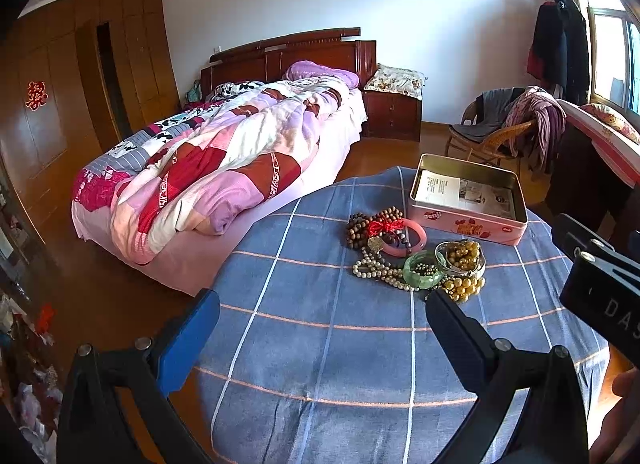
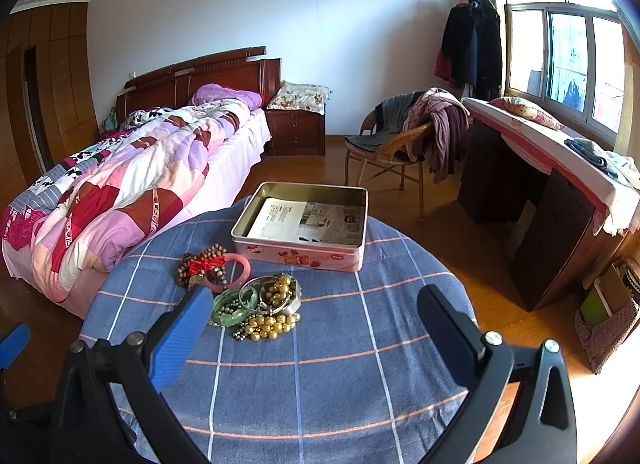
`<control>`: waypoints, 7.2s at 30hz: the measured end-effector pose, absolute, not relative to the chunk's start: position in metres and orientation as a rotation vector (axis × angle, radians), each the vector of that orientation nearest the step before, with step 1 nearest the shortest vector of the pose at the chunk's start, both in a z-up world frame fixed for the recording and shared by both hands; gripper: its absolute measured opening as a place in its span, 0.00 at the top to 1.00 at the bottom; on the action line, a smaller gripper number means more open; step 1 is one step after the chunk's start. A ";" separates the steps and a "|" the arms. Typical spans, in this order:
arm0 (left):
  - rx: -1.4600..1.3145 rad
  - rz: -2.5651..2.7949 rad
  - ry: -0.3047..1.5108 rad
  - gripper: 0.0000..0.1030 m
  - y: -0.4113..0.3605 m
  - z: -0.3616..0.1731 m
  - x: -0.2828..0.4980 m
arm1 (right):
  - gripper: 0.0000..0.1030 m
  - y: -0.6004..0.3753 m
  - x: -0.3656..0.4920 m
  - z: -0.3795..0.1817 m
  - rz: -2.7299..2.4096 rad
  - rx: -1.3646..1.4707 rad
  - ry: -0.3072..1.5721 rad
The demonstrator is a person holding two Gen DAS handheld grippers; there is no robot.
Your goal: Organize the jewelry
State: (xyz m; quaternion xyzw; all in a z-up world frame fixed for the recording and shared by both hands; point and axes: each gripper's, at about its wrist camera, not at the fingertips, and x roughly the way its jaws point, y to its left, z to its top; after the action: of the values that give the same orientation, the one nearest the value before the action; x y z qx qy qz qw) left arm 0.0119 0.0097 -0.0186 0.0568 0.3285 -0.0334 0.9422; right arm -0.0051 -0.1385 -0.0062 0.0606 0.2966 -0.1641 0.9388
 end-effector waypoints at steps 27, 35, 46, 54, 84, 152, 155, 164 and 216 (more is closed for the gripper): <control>0.135 -0.054 0.716 0.01 0.018 -0.030 0.007 | 0.00 -0.142 -0.016 -0.016 -0.322 0.109 0.622; 0.183 -0.074 0.798 0.01 0.017 -0.071 0.029 | 0.57 -0.170 -0.006 -0.055 -0.262 0.193 0.714; 0.211 -0.124 0.847 0.02 0.011 -0.095 0.072 | 0.74 -0.147 0.045 -0.070 0.013 0.168 0.723; 0.207 -0.155 0.874 0.15 0.012 -0.104 0.100 | 0.88 -0.122 0.101 -0.102 0.133 0.060 0.844; 0.110 -0.465 0.988 0.37 -0.053 -0.141 0.165 | 0.40 -0.172 0.103 -0.104 0.172 0.192 0.814; 0.033 -0.413 0.763 0.94 0.012 -0.066 0.074 | 0.45 -0.140 0.094 -0.104 0.229 0.151 0.865; 0.037 -0.396 0.764 0.94 0.017 -0.067 0.077 | 0.74 -0.133 0.115 -0.122 0.223 0.145 0.921; 0.027 -0.386 0.770 0.94 0.024 -0.072 0.087 | 0.85 -0.130 0.142 -0.144 0.133 0.158 0.974; 0.119 -0.573 0.756 0.94 -0.142 -0.096 0.246 | 0.90 -0.256 0.196 -0.105 -0.045 0.152 0.817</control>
State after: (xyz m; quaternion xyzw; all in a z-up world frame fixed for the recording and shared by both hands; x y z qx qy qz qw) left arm 0.2459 -0.1421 -0.0957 0.0574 0.3637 -0.2756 0.8880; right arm 0.1962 -0.2561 -0.1055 0.0738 0.3970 -0.0220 0.9146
